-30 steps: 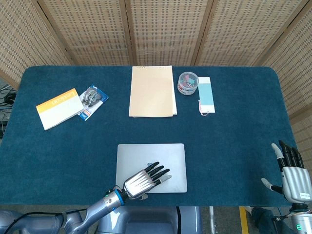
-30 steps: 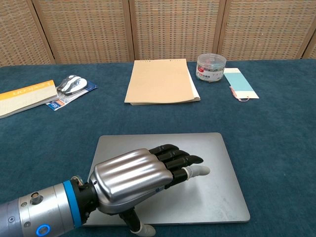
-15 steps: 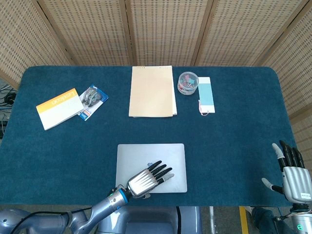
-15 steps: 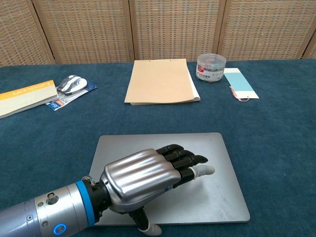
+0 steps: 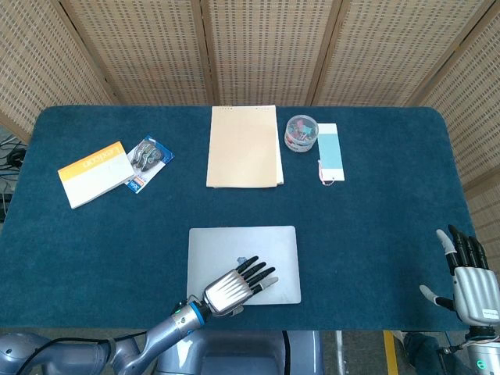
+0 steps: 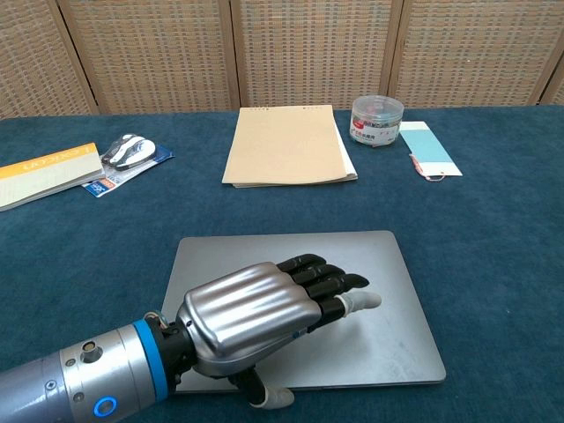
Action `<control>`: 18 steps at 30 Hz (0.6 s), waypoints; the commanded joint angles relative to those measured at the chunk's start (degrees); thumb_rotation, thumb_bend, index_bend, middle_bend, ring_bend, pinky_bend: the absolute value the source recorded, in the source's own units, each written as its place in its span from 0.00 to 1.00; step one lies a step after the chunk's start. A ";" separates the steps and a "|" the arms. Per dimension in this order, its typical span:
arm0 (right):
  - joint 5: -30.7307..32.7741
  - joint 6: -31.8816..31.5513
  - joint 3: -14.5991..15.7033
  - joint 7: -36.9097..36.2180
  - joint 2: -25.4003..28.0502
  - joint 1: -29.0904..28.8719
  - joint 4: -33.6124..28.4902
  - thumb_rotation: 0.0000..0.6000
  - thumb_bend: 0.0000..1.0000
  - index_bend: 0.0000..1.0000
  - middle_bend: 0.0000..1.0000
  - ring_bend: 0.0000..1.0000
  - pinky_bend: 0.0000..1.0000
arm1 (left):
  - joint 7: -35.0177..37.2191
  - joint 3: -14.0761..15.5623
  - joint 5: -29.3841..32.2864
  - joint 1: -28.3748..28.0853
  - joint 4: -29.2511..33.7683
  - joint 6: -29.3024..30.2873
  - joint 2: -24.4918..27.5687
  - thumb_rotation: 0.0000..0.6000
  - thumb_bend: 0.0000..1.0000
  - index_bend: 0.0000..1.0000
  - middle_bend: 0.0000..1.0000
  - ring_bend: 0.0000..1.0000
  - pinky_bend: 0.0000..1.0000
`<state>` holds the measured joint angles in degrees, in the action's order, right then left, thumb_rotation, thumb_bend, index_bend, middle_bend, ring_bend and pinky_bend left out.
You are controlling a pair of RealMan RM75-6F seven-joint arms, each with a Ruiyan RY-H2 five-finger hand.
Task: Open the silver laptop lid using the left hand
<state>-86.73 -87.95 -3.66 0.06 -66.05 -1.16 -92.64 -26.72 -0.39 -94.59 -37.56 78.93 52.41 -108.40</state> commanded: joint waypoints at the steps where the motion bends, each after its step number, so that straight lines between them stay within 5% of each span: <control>1: 0.01 0.02 0.00 -0.04 0.02 -0.01 0.00 1.00 0.00 0.00 0.00 0.00 0.00 | -0.14 0.15 0.17 -0.09 0.16 0.17 0.14 1.00 0.25 0.00 0.00 0.00 0.00; 9: 0.05 0.11 0.03 -0.29 0.08 -0.03 0.00 1.00 0.00 0.00 0.00 0.00 0.00 | -0.78 0.23 0.68 -0.47 0.52 0.75 0.42 1.00 0.27 0.00 0.00 0.00 0.00; 18: 0.19 0.26 0.00 -0.80 0.19 -0.09 0.06 1.00 0.00 0.00 0.00 0.00 0.00 | -3.52 -0.72 0.49 -1.15 0.03 2.63 0.36 1.00 0.42 0.00 0.00 0.00 0.00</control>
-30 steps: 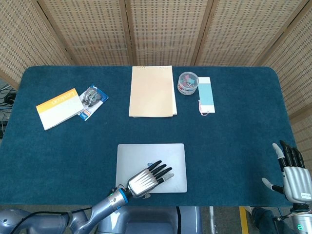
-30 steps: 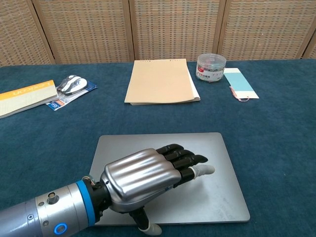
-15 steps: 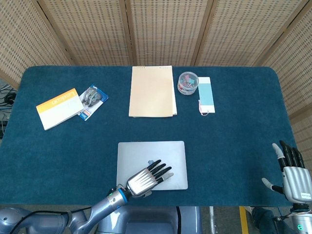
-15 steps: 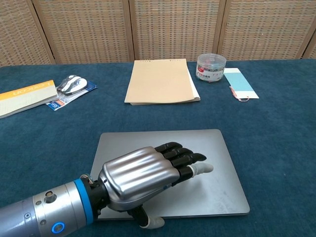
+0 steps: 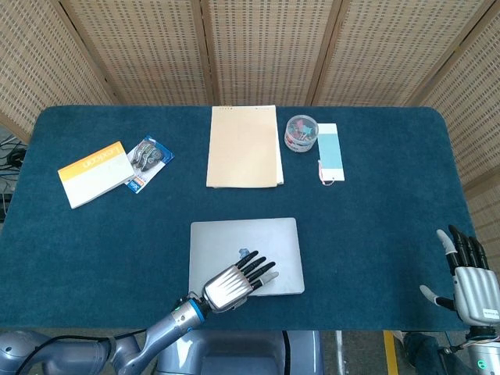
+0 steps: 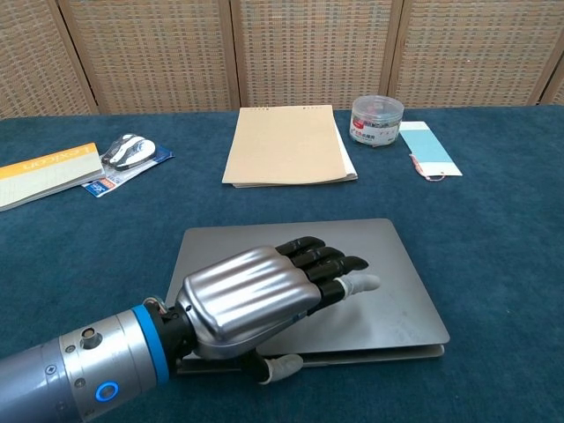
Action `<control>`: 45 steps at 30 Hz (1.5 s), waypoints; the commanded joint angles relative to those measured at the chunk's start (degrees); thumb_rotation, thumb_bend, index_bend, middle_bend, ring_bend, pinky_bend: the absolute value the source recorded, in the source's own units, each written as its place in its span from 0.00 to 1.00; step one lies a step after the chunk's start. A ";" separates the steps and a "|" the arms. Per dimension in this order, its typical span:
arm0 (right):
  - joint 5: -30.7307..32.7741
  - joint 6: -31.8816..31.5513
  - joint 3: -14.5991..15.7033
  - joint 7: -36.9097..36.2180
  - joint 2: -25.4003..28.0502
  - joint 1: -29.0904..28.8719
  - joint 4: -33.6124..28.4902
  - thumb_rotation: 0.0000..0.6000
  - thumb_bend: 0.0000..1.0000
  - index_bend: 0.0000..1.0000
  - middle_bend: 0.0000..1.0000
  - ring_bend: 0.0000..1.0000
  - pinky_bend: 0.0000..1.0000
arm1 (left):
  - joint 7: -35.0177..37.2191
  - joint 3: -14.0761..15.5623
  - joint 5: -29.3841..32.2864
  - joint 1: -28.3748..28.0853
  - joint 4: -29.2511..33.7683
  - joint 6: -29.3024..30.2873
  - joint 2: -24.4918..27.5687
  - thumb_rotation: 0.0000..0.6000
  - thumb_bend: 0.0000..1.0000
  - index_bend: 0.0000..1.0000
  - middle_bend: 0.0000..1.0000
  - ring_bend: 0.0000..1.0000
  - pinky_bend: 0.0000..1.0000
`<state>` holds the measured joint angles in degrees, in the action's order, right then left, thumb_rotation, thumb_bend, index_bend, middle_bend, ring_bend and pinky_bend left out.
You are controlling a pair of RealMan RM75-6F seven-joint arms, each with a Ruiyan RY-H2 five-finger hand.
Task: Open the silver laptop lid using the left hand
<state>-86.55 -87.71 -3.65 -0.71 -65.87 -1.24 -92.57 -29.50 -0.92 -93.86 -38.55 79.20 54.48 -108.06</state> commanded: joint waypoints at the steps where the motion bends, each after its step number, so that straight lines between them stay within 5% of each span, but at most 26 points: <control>1: 0.02 0.06 0.01 -0.05 0.02 -0.02 0.01 1.00 0.00 0.00 0.00 0.00 0.00 | -1.17 -0.37 -0.33 -0.19 -0.35 0.95 0.00 1.00 0.42 0.00 0.00 0.00 0.00; 14: -0.46 0.38 0.40 0.92 -0.36 -0.20 -0.07 1.00 0.00 0.00 0.00 0.00 0.00 | -7.19 -4.30 1.73 -0.40 -4.12 4.41 -2.10 1.00 0.44 0.00 0.00 0.00 0.00; 24: -0.52 0.79 0.63 2.78 -1.09 -0.42 0.04 1.00 0.00 0.00 0.00 0.00 0.00 | -13.49 -11.55 8.58 -1.22 -13.06 6.73 -9.33 1.00 0.46 0.00 0.00 0.00 0.00; 39: -4.06 3.71 1.70 2.90 -2.04 -3.06 2.79 1.00 0.00 0.04 0.00 0.00 0.00 | -8.25 -14.41 8.17 -5.27 -18.28 8.45 -9.50 1.00 0.48 0.00 0.00 0.00 0.00; 45: -9.27 9.39 2.90 -3.64 -1.61 -8.48 5.12 1.00 0.04 0.12 0.00 0.00 0.02 | -6.11 -15.48 9.21 -7.35 -19.47 7.34 -9.19 1.00 0.48 0.00 0.00 0.00 0.00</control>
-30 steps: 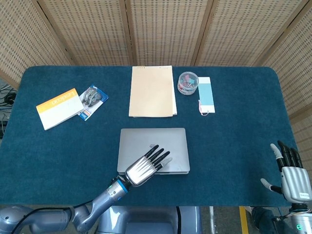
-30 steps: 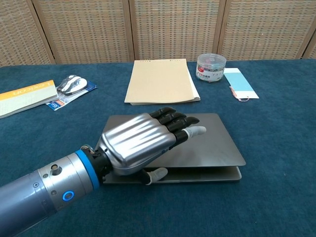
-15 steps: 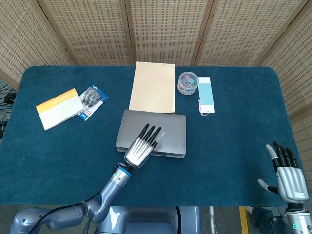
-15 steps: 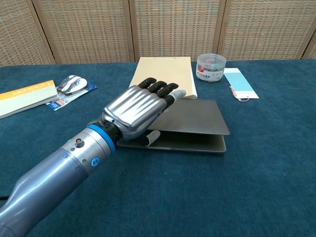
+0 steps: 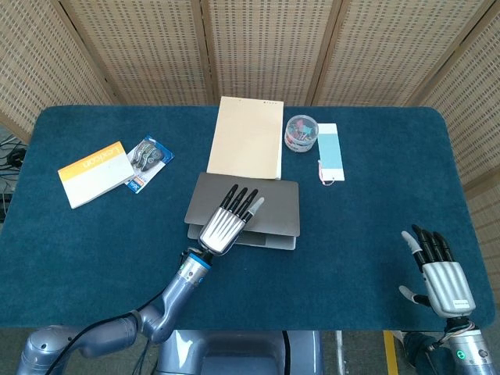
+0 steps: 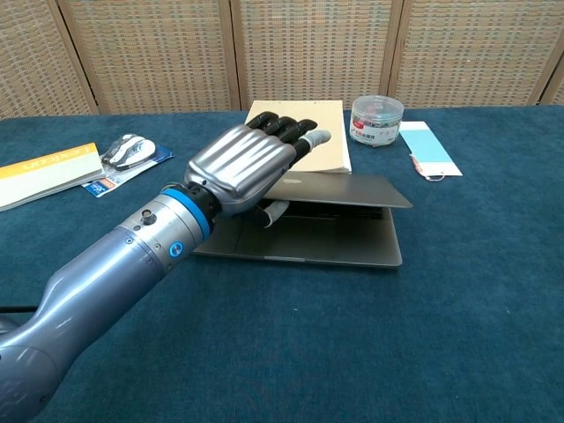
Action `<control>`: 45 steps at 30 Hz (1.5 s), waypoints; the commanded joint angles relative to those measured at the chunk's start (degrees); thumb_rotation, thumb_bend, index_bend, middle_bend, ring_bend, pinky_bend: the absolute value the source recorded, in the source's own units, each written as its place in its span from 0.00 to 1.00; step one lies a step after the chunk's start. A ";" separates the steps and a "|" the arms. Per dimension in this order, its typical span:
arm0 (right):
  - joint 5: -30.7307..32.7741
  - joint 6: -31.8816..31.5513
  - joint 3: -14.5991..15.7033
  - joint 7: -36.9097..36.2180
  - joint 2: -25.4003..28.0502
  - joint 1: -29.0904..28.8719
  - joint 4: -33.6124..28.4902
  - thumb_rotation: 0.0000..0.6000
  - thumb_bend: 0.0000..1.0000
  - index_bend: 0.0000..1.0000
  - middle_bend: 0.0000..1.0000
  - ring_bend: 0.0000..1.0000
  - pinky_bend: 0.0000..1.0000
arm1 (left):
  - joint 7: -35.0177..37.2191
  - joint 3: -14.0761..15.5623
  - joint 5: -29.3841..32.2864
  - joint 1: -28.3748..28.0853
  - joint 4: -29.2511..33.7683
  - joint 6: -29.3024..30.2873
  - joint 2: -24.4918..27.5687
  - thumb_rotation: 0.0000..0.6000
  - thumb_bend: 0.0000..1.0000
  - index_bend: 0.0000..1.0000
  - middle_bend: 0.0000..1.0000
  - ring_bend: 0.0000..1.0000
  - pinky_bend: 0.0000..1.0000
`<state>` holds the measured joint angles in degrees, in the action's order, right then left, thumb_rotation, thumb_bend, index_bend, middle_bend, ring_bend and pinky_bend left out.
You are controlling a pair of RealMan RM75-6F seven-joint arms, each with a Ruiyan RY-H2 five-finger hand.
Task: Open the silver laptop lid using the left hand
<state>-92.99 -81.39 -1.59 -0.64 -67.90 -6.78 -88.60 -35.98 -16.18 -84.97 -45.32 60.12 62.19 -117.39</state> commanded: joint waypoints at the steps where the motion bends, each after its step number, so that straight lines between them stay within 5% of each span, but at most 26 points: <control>1: -3.78 4.18 1.10 -4.94 0.57 -4.03 1.50 1.00 0.08 0.12 0.01 0.00 0.04 | 0.39 -0.26 0.48 -0.91 -0.50 -0.64 0.25 1.00 0.47 0.00 0.00 0.00 0.00; 10: -9.24 14.60 2.95 -12.68 0.60 -13.69 2.64 1.00 0.59 0.15 0.07 0.00 0.13 | 1.16 -0.68 1.14 -3.31 0.07 -1.65 2.21 1.00 0.46 0.00 0.00 0.00 0.00; 21: -4.61 28.84 1.72 -13.88 -1.96 -23.22 0.09 1.00 0.99 0.15 0.07 0.01 0.15 | 1.14 -1.39 3.72 -4.90 2.34 -2.85 5.11 1.00 0.45 0.00 0.00 0.00 0.00; 35: 3.83 36.40 -0.01 -11.43 -8.22 -27.62 3.52 1.00 1.00 0.15 0.07 0.01 0.15 | 1.63 -0.64 5.27 -5.75 4.21 -2.56 6.69 1.00 0.45 0.00 0.00 0.00 0.00; 45: 7.99 36.77 -0.90 1.60 -10.90 -28.50 3.09 1.00 1.00 0.15 0.07 0.01 0.15 | 1.64 -0.30 6.35 -5.96 4.70 -2.22 7.16 1.00 0.45 0.00 0.00 0.00 0.00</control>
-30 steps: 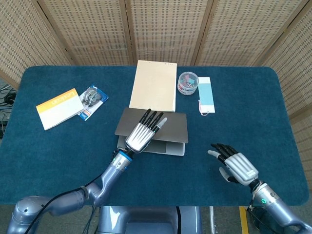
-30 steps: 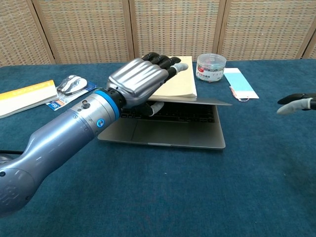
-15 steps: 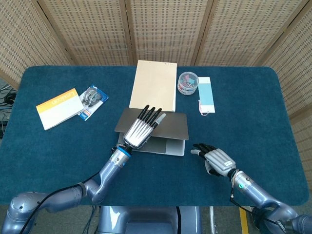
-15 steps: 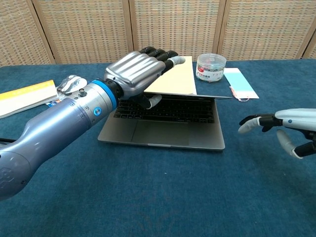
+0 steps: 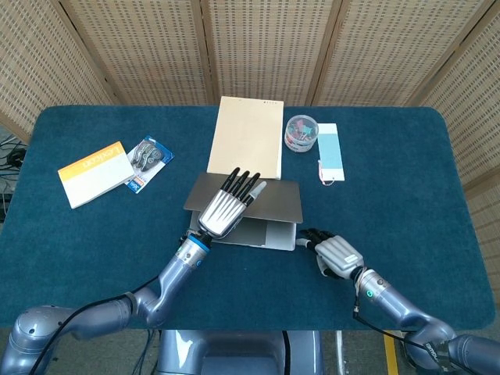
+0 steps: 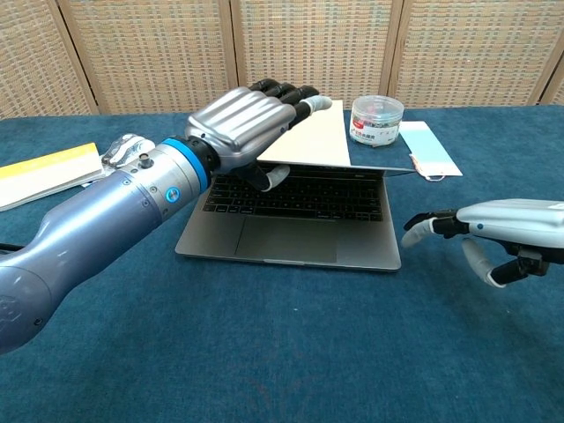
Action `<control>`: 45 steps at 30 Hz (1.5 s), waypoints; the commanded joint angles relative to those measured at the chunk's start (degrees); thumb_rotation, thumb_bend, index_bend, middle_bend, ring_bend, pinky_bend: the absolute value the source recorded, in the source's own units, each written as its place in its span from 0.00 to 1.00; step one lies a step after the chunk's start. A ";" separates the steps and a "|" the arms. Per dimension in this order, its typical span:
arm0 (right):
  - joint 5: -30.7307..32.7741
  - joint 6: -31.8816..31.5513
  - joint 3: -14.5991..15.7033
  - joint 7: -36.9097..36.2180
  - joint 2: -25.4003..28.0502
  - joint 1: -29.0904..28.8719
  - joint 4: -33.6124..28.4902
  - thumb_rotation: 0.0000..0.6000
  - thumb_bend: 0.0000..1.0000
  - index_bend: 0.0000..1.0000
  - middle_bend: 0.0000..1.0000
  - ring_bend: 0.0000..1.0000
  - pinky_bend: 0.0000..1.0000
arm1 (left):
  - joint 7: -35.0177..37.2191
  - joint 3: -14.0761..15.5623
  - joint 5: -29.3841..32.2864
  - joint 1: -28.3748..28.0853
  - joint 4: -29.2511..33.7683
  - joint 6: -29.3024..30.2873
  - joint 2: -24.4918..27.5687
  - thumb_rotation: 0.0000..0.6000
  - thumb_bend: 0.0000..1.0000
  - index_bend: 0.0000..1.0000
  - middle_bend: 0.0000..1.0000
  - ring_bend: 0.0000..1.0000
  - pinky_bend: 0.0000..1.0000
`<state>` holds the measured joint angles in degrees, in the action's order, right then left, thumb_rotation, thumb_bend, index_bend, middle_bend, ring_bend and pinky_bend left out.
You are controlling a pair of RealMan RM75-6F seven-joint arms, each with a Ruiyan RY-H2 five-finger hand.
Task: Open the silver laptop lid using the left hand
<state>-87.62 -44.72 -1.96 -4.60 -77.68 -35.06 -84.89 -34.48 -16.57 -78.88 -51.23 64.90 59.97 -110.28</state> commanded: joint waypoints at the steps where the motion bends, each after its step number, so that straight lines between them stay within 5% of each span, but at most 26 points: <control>1: 3.66 0.38 -0.67 7.07 -1.27 -0.31 -1.04 1.00 1.00 0.15 0.07 0.01 0.15 | 0.27 0.10 0.46 -0.09 -0.13 -0.02 0.05 1.00 0.45 0.00 0.00 0.00 0.00; 17: 16.00 2.71 -0.53 25.80 -3.57 -2.92 -5.66 1.00 1.00 0.15 0.06 0.01 0.15 | 1.24 0.91 1.40 -0.97 -0.98 0.43 0.05 1.00 0.45 0.00 0.00 0.00 0.00; 45: 21.61 4.56 0.82 30.52 -3.94 -8.23 -7.59 1.00 1.00 0.19 0.07 0.01 0.15 | 1.70 0.51 3.33 -2.36 0.54 0.50 2.47 1.00 0.45 0.00 0.00 0.00 0.00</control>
<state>-66.22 -40.25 -1.24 25.76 -81.57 -43.14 -92.43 -32.76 -16.06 -75.58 -53.56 65.40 60.47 -107.85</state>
